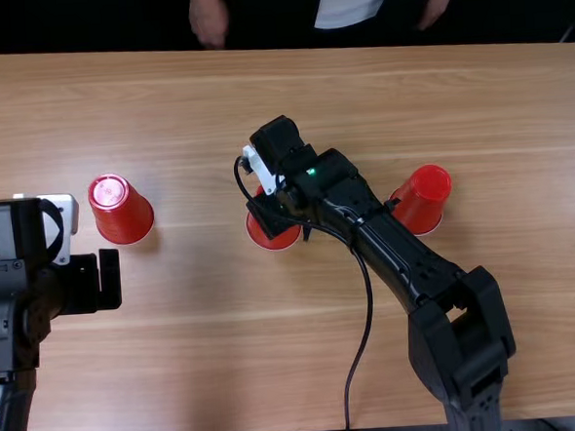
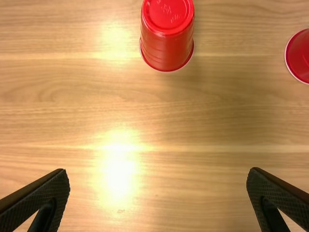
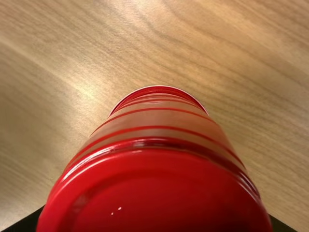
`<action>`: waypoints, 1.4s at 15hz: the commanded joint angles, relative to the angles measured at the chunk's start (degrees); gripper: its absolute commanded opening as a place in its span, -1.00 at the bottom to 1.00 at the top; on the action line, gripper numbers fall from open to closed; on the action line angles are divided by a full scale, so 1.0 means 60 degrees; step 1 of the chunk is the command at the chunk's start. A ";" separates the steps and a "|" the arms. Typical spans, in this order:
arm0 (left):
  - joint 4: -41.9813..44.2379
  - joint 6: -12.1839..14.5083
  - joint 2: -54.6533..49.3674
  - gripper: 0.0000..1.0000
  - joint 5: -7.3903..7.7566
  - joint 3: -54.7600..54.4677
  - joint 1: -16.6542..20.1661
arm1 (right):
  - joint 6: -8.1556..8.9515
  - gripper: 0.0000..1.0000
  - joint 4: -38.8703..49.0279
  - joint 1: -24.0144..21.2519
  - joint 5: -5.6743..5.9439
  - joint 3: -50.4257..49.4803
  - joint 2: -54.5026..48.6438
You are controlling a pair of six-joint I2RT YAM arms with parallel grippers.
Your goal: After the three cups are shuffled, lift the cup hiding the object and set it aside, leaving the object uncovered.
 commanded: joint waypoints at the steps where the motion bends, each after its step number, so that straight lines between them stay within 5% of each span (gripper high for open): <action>1: 0.0005 0.0027 0.0024 1.00 0.0006 -0.0125 0.0047 | 0.0095 -0.84 -0.0031 -0.0004 -0.0645 0.0130 -0.0713; 2: 0.0005 0.0027 0.0024 1.00 -0.0011 -0.0125 0.0047 | 0.0095 -0.84 -0.0031 -0.0018 -0.0768 -0.0017 -0.1211; 12: -0.0065 -0.0008 -0.0078 1.00 -0.0064 -0.0096 -0.0026 | 0.0095 -0.82 0.0127 -0.1571 -0.0768 -0.3942 -0.5430; 17: -0.0188 -0.0025 -0.0298 1.00 -0.0064 -0.0081 -0.0026 | 0.0060 -0.78 0.0690 -0.1791 -0.0768 -0.5920 -0.5694; 19: -0.0206 -0.0025 -0.0313 1.00 -0.0099 -0.0066 -0.0026 | 0.0007 -0.64 0.1551 -0.1791 -0.0750 -0.6447 -0.5664; 20: -0.0206 -0.0025 -0.0313 1.00 -0.0099 -0.0066 -0.0026 | -0.0011 -0.39 0.1885 -0.1761 -0.0750 -0.6608 -0.5650; 21: -0.0206 -0.0025 -0.0313 1.00 -0.0117 -0.0066 -0.0041 | -0.0028 0.08 0.1991 -0.1761 -0.0733 -0.6740 -0.5650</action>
